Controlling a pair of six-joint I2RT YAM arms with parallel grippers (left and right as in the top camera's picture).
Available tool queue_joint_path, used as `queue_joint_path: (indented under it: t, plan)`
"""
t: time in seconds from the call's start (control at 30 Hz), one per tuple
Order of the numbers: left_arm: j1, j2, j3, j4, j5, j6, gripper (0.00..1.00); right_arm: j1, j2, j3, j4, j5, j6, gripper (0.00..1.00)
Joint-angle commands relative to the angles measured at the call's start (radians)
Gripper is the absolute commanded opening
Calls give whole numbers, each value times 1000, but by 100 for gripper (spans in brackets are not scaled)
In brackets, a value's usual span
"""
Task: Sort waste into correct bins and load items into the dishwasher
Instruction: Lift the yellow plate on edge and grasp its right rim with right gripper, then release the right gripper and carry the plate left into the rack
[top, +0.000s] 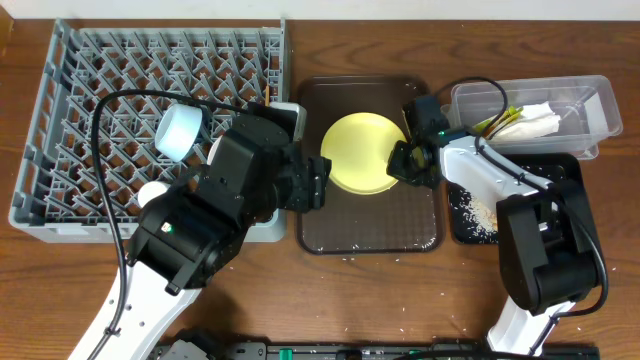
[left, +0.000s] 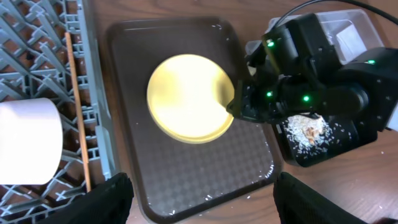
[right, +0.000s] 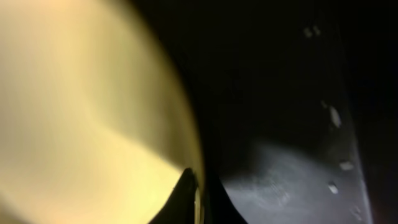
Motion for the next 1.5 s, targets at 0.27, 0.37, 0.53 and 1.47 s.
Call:
queue_joint_path:
  t: [0.27, 0.37, 0.53, 1.47]
  plan:
    - [194, 18, 0, 113, 219, -61, 95, -237, -299, -19, -120, -527, -430, 1]
    - [222, 46, 0, 113, 270, -61, 96, -319, -385, -19, -120, -735, -489, 1]
    - [233, 98, 0, 148, 496, -51, 98, -394, -492, -19, -126, -896, -520, 1]
    - [256, 101, 0, 90, 409, 135, 7, -230, -542, -19, -78, -708, -500, 50]
